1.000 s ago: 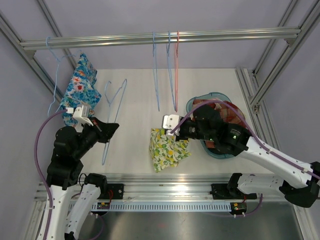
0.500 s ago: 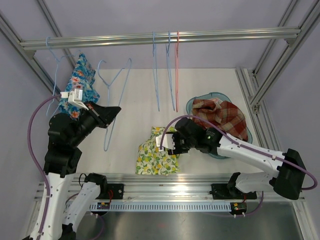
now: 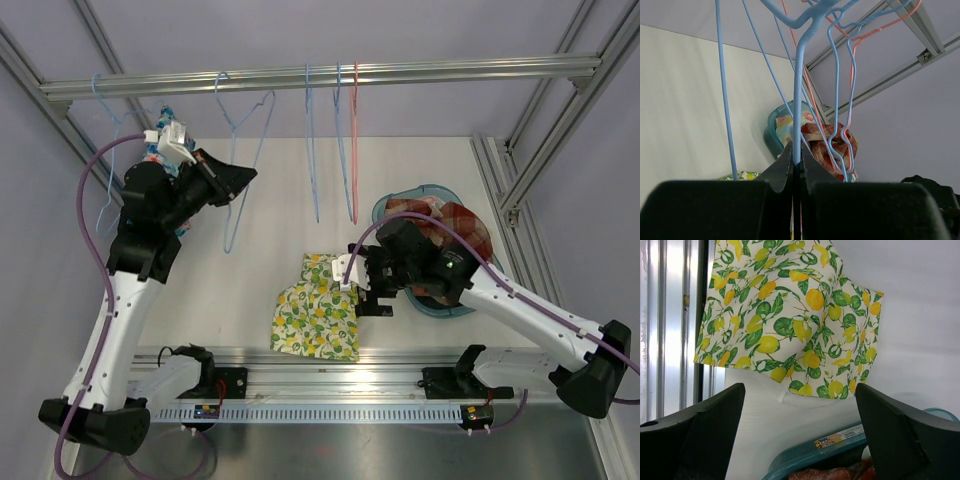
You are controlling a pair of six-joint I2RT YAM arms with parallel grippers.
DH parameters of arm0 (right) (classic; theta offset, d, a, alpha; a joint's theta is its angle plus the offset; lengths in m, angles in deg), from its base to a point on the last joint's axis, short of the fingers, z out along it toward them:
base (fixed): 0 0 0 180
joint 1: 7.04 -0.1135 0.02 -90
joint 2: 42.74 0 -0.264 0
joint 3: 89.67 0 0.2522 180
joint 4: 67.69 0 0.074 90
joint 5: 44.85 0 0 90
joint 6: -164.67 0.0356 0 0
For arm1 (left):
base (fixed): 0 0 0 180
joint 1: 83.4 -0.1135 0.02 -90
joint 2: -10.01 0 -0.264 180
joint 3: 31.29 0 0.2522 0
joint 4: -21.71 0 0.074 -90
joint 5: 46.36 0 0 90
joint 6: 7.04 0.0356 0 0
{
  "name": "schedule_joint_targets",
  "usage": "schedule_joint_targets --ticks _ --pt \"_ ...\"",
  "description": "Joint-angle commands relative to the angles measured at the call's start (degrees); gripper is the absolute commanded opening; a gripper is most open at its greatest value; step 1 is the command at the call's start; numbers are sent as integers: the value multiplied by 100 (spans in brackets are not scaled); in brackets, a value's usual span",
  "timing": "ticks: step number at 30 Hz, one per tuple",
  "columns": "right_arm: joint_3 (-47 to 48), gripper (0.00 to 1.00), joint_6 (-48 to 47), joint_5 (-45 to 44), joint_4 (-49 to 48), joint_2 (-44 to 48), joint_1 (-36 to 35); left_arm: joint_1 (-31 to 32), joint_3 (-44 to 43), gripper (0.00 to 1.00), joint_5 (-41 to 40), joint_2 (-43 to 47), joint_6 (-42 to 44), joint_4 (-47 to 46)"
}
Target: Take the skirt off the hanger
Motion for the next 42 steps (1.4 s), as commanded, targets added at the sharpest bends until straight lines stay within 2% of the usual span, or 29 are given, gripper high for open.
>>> schedule_joint_targets --ticks 1,12,24,25,28,29,32,35,42 --pt "286 100 165 433 193 260 117 171 -498 0 -276 -361 34 -490" --pt "312 100 332 653 202 392 249 673 -991 0 -1330 -1328 26 -438" --pt "295 99 438 864 193 445 416 936 -859 1 -1463 -1751 61 -675" --pt "303 99 455 882 184 428 434 937 -842 10 -1446 -1751 52 -701" --pt "339 99 455 1066 255 401 451 937 -728 25 -1376 -1681 43 -780" --pt "339 99 455 1223 263 410 477 937 -632 40 -1323 -1637 43 -807" --pt "312 100 281 1706 386 445 495 937 -508 64 -1287 -1382 113 -816" --pt "199 100 297 2137 361 489 495 937 -367 79 -1314 -1022 332 -684" --pt "189 99 753 2359 -52 235 486 937 28 94 -1629 85 1324 140"
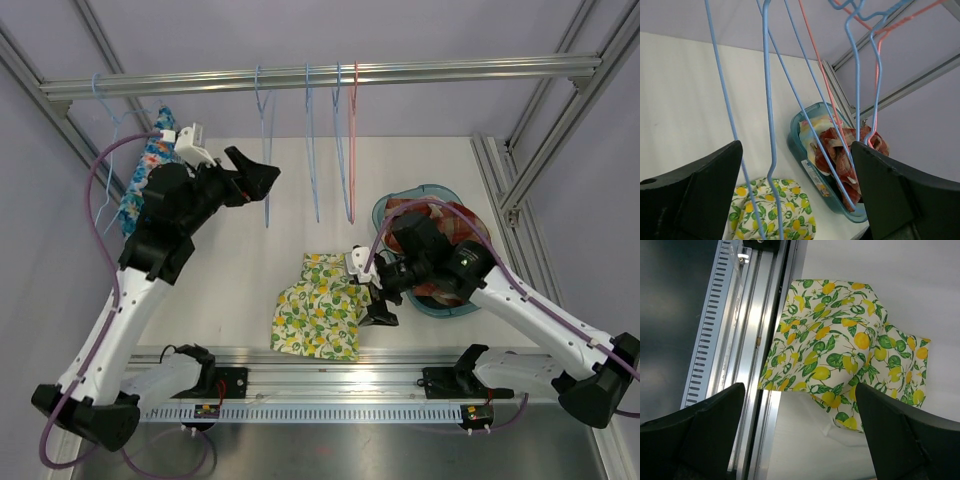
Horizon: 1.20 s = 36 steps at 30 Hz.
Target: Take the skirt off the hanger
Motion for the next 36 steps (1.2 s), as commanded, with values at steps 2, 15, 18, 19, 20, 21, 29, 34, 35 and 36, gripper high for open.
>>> schedule_joint_targets --ticks 2,15,18,19,20,21,29,34,35,36 --pt "228 99 627 25 -442 -454 -12 14 337 97 -485 945 837 467" --pt "238 99 1112 -3369 -1111 -1870 -1260 14 1603 99 -1426 3054 1093 1734" --pt "194 100 1192 -3493 -1032 -2204 -1269 14 1823 99 -1514 3355 935 1840" --pt "168 99 1183 -3406 -1014 -2301 -1278 14 1866 99 -1558 3538 891 1858" --pt "107 99 1174 -3344 -1014 -2337 -1295 14 1919 99 -1576 3627 838 1875" --pt "80 98 1157 -3256 -1014 -2354 -1287 14 2015 99 -1585 3706 829 1875" --pt "133 12 709 -2395 -515 -2303 -1295 14 2122 99 -1690 4111 846 1893" --pt "88 0 -255 -1764 188 -1189 -1146 14 2060 99 -1699 4164 978 1867" --pt "106 0 -380 -1683 503 -1003 -1041 14 2052 99 -1699 4181 1031 1841" --pt "132 0 -495 -1604 663 -827 -945 14 2051 99 -1699 4216 1057 1823"
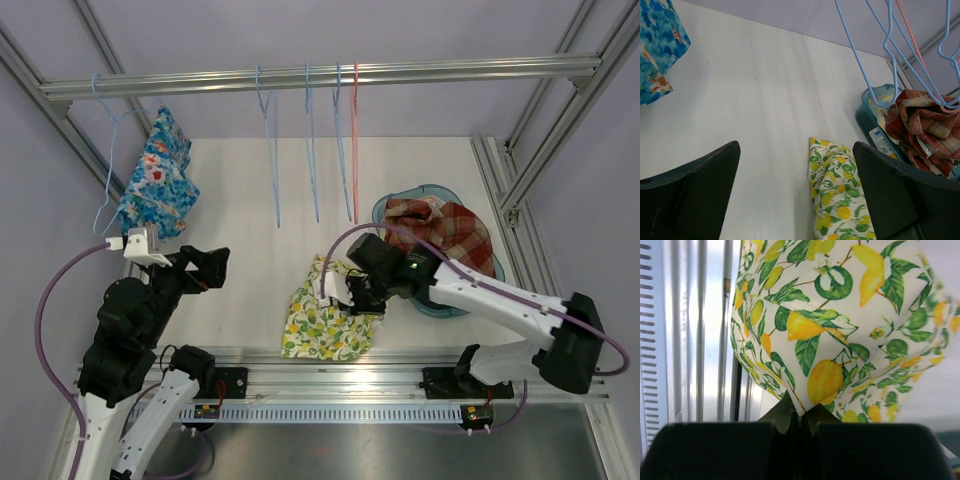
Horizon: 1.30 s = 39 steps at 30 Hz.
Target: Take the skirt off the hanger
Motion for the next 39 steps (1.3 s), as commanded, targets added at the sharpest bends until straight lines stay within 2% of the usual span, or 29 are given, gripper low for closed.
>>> schedule_joint_targets --ticks 1,5,8,11,12,15,19,24,28,33,39 --pt "226 0 -886 774 852 1147 304 14 -58 99 -80 125 194 -321" --pt "324 0 -915 899 1336 1940 866 14 21 99 -9 248 370 -532" --pt "324 0 -398 636 1232 2572 1016 14 48 99 79 301 466 -664" --pt "289 0 313 5 899 3179 1069 14 30 99 167 283 528 -752" --pt "289 0 760 -563 758 3442 1096 14 13 99 228 275 554 -787" --pt "446 0 1342 -1593 344 3707 1148 14 -31 99 298 257 625 -840" --pt "1261 0 2230 -2692 177 3612 1183 14 -128 99 343 248 748 -884" --pt "1896 0 2863 -3907 -26 3261 1482 14 -286 99 387 178 880 -867" --pt "2676 0 3181 -4233 167 2812 1667 14 -444 99 413 108 959 -770" --pt "3958 0 2989 -4567 115 2066 2000 14 -541 99 422 134 985 -700" --pt "5225 0 2725 -4157 396 1328 2843 14 -576 99 439 169 1003 -682"
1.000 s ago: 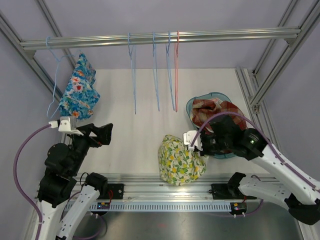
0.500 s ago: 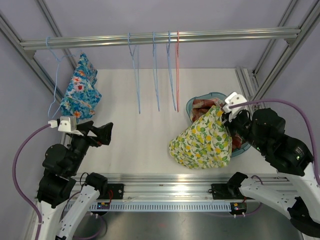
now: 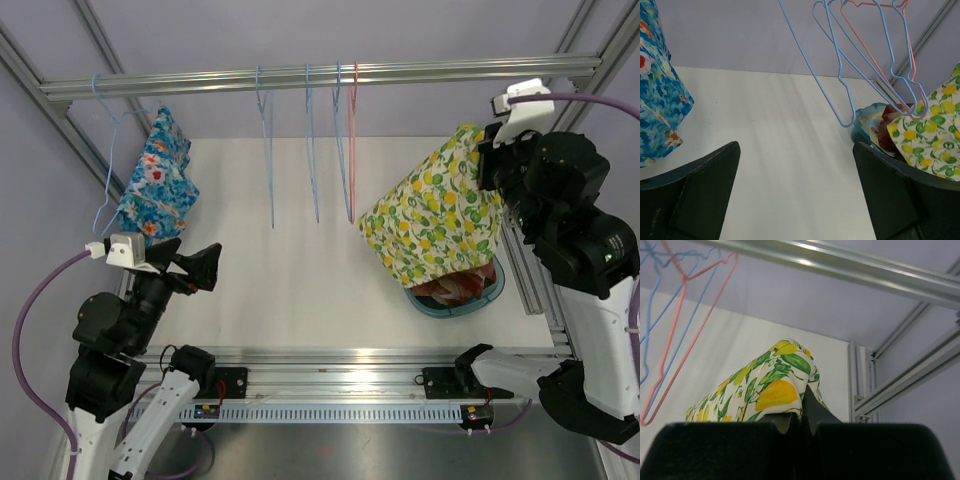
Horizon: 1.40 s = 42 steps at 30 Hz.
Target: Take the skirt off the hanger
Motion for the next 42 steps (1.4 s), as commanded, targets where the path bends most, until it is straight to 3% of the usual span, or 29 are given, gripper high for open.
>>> schedule_joint_targets --ticks 1,5,8,10,15,20,23,30,36,42 --pt "745 0 -161 137 -107 -230 673 14 -226 99 127 -38 126 -164" --pt "1254 0 -241 831 113 -625 1781 14 -419 99 101 -117 205 -6" --pt "1642 0 -214 1823 456 -1021 2807 14 -612 99 83 -232 302 196" --pt "1511 0 -494 2247 509 -1109 2978 14 -692 99 74 -293 381 301" --pt "205 0 -1127 2897 316 -864 3014 14 -693 99 21 -293 434 258" --pt "-440 0 -1190 2564 35 -1065 3023 14 -736 99 -5 -434 303 328" --pt "-844 0 -1269 2827 -106 -1109 3014 14 -833 99 -5 -521 232 433" --pt "-1888 0 -1725 4749 333 -1285 3014 14 -1298 99 -119 -811 56 635" --pt "-3171 0 -2540 5708 833 -1381 3014 14 -1790 99 -198 -1172 56 873" --pt "-4227 0 -2798 5676 669 -1759 3014 14 -1853 99 -181 -1427 30 733"
